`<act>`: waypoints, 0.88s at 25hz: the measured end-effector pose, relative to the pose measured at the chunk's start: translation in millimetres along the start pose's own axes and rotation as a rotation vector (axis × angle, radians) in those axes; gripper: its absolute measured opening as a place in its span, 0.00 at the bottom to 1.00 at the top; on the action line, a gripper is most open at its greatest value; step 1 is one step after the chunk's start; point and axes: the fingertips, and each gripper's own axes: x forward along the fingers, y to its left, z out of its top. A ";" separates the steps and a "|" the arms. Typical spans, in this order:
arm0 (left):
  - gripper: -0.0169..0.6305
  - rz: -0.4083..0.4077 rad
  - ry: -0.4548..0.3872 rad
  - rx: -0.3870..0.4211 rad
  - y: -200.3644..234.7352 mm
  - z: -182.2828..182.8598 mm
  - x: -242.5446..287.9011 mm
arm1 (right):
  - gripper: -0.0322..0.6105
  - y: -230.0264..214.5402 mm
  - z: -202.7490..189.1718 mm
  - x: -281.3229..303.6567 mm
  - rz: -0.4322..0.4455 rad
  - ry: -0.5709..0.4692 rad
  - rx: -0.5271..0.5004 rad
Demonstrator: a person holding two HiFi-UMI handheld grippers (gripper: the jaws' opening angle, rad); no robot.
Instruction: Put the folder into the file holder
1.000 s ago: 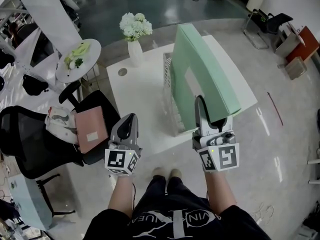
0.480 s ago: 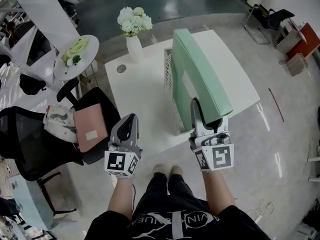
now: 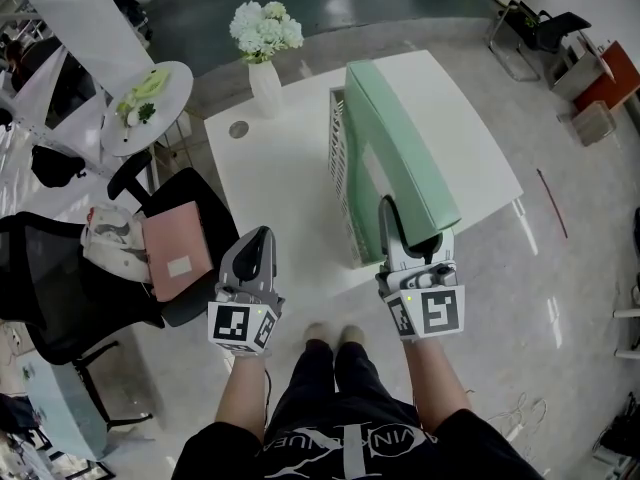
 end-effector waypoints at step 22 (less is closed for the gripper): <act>0.03 -0.021 0.031 -0.020 -9.6 -25.8 -12.3 | 0.35 0.7 -35.1 -7.1 -0.012 0.044 -0.010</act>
